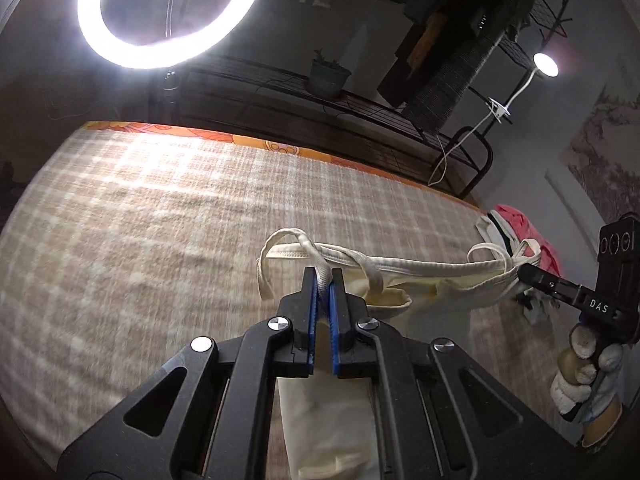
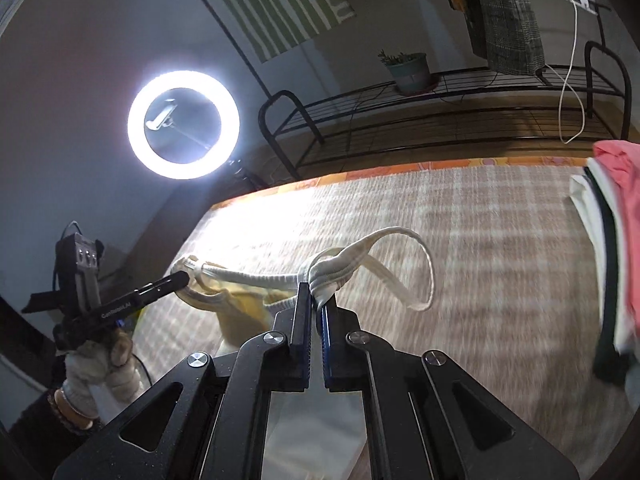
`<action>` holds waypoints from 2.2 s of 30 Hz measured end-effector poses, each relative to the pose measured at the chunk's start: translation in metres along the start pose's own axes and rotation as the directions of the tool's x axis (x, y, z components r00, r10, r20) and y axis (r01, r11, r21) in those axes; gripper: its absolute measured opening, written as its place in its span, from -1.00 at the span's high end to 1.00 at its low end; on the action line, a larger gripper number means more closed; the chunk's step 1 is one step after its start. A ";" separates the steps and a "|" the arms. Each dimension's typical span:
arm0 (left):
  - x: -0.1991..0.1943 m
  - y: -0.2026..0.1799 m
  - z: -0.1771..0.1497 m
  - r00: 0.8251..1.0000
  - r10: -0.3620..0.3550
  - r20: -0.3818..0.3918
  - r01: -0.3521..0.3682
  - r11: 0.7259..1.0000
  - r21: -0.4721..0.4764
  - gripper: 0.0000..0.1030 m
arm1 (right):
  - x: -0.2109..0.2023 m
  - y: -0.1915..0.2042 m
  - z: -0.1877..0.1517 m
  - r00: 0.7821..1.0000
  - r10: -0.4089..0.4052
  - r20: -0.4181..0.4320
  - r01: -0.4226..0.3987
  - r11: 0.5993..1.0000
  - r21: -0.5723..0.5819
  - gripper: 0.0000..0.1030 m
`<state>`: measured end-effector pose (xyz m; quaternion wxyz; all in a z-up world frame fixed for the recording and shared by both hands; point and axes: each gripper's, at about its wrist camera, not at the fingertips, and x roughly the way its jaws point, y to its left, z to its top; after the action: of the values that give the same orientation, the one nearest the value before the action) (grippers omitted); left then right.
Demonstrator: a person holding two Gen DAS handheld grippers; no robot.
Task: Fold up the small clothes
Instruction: 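Grasp the straps with both tools and lift them toward the folded hem, then lay the straps over the folded hem and open both tools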
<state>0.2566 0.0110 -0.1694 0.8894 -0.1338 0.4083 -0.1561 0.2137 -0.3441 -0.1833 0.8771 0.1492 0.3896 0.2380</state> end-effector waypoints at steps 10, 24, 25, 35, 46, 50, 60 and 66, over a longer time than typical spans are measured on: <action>-0.049 -0.016 -0.071 0.998 0.043 -0.050 -0.042 0.999 0.023 0.95 | -0.032 0.046 -0.061 0.994 -0.091 -0.061 0.086 0.992 -0.090 0.95; -0.069 -0.015 -0.154 0.984 0.091 -0.151 -0.084 0.995 0.050 0.94 | -0.066 0.064 -0.136 0.981 -0.181 -0.064 0.171 0.975 -0.141 0.95; -0.068 -0.015 -0.158 0.982 0.093 -0.162 -0.084 0.995 0.061 0.94 | -0.066 0.062 -0.143 0.978 -0.197 -0.075 0.184 0.972 -0.147 0.94; -0.113 -0.015 -0.186 0.968 0.097 -0.232 -0.076 0.992 0.097 0.89 | -0.089 0.049 -0.166 0.942 -0.241 -0.231 0.212 0.967 -0.143 0.83; -0.078 -0.045 -0.130 0.979 0.093 -0.183 -0.066 0.987 0.148 0.89 | -0.050 0.075 -0.134 0.969 -0.159 -0.188 0.129 0.978 -0.162 0.83; -0.046 -0.055 -0.128 0.964 0.108 -0.244 -0.057 0.977 0.206 0.89 | -0.021 0.076 -0.133 0.943 -0.238 -0.231 0.188 0.958 -0.216 0.83; -0.058 -0.030 -0.181 0.923 0.131 -0.362 -0.037 0.967 0.254 0.89 | -0.025 0.052 -0.175 0.895 -0.249 -0.371 0.185 0.962 -0.198 0.83; -0.093 -0.018 -0.185 0.942 0.089 -0.324 -0.031 0.983 0.181 0.82 | -0.054 0.049 -0.193 0.893 -0.235 -0.383 0.176 0.967 -0.183 0.83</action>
<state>0.0543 0.0097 -0.2157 0.8209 -0.0153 0.5404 -0.1841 0.0216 -0.3172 -0.2539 0.8072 -0.0085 0.5566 0.1965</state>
